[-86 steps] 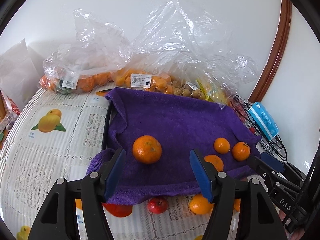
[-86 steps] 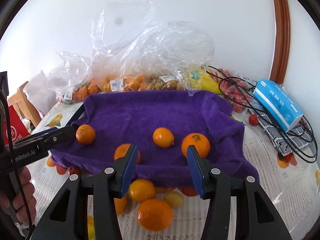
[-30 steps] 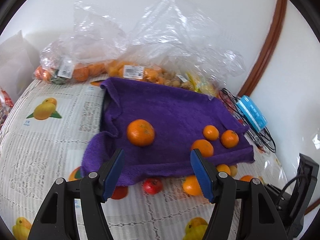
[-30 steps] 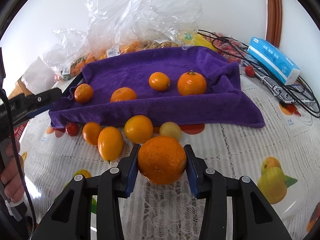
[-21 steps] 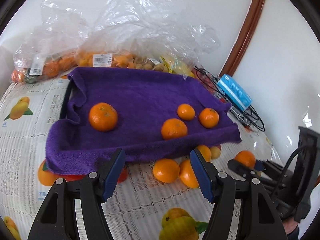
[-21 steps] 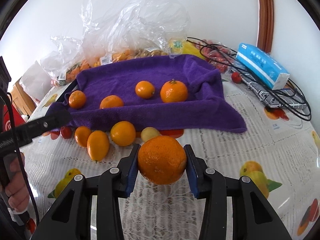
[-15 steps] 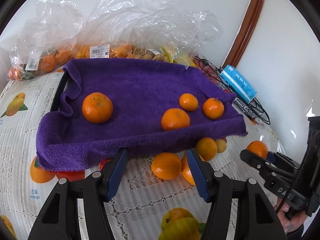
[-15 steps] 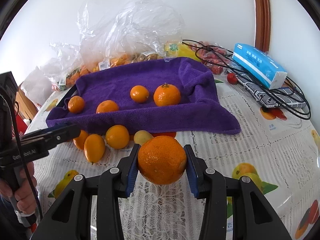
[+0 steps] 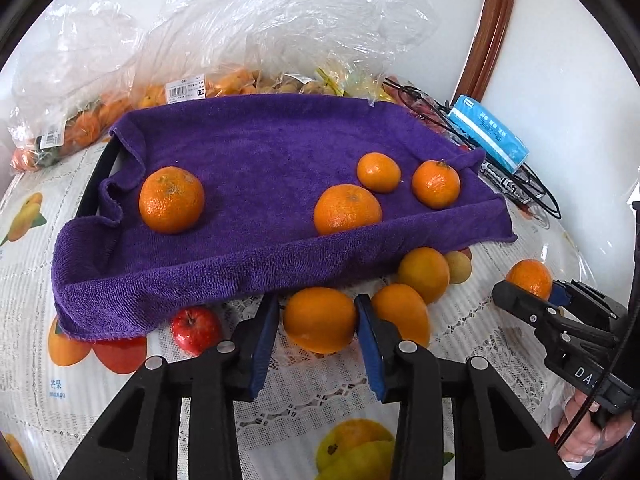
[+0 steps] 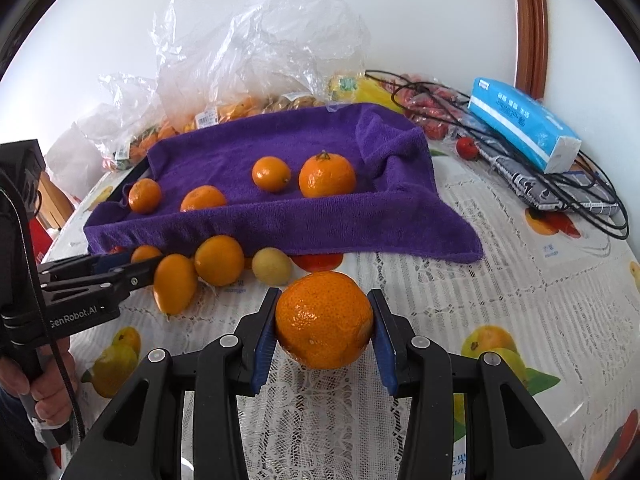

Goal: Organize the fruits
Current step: 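Move the left tool to a small orange while the right tool holds the large orange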

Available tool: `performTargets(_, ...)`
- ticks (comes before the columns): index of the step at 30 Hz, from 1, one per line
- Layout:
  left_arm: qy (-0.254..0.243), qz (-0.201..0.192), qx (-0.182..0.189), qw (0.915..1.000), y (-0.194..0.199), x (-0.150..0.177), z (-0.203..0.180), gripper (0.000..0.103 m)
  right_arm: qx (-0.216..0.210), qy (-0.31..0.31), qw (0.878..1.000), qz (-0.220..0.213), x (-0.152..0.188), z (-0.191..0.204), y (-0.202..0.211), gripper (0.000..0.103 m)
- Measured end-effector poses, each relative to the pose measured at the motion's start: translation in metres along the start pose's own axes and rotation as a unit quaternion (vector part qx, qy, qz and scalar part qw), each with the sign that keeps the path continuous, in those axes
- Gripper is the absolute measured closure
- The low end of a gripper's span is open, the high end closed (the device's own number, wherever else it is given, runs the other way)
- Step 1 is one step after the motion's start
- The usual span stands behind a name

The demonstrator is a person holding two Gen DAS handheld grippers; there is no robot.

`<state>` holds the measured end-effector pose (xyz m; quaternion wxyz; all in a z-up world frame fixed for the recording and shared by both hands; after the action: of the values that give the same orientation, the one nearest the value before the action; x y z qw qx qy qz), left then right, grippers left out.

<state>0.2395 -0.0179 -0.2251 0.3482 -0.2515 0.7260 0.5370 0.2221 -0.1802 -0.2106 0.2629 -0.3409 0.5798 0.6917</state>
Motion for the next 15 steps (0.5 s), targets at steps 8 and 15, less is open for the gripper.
performTargets(8,-0.006,0.001,-0.007,1.0000,-0.0013,0.0014,-0.0014,0.066,-0.007,-0.001,1.000,0.027,0.0081,0.0007,-0.0090,0.060)
performTargets(15,-0.016,0.003,-0.017,0.9997,-0.0024,0.0023,-0.0033,0.067,0.002,0.020,0.999,0.033,0.0102,0.0045,-0.0116,0.056)
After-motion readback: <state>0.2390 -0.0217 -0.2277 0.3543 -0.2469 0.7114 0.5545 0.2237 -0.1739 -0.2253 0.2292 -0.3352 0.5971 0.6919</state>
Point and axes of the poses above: each gripper's, at about its wrist camera, not at the fingertips, and y roughly against the way its jaws point, z to its left, x to its underside, the point moved 10 cm from there along -y, roughly the way its jaws point, and after that the axes turned 11 degrees about -z, right-handed, at the moved point
